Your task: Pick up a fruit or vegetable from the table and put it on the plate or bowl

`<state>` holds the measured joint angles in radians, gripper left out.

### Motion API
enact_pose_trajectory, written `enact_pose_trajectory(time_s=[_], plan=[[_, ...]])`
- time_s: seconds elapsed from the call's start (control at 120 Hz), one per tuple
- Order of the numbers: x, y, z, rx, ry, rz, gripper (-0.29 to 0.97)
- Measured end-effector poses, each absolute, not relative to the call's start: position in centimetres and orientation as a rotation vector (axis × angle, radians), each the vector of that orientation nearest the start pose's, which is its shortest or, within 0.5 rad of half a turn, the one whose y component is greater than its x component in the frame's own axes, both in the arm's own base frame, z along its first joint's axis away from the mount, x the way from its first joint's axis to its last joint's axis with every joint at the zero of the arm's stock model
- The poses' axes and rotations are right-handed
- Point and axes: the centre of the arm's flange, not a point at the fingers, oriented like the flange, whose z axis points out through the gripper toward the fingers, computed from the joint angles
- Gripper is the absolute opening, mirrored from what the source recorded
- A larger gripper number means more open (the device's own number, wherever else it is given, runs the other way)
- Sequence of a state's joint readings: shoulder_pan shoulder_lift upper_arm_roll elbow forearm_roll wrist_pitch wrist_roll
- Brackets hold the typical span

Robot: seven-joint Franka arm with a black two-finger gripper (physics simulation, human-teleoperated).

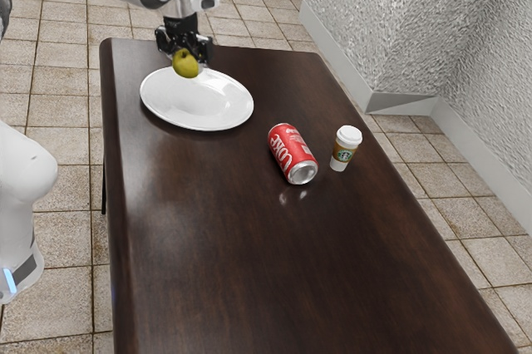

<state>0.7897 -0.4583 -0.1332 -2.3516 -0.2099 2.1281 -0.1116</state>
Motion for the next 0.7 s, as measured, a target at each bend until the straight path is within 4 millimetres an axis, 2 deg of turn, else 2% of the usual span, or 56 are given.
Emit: enact_pose_trajectory(time_s=[0.1,0.225,0.383,0.442,0.558,0.617,0.65,0.667,0.7], plan=[[35.4,26.5,52.4,-2.858,-1.358,-0.407,0.36],[37.8,28.0,53.6,-2.868,-1.333,-0.434,0.36],[38.5,28.4,53.5,-2.875,-1.324,-0.433,0.36],[38.5,28.4,53.5,-2.878,-1.322,-0.435,0.48],[38.5,28.5,53.6,-2.884,-1.318,-0.445,0.59],[38.5,28.4,53.8,-2.884,-1.315,-0.454,0.62],[38.8,28.2,54.8,-2.881,-1.310,-0.486,0.63],[39.2,27.6,55.3,-2.886,-1.299,-0.500,0.64],[40.7,25.2,56.0,-2.913,-1.263,-0.520,0.65]])
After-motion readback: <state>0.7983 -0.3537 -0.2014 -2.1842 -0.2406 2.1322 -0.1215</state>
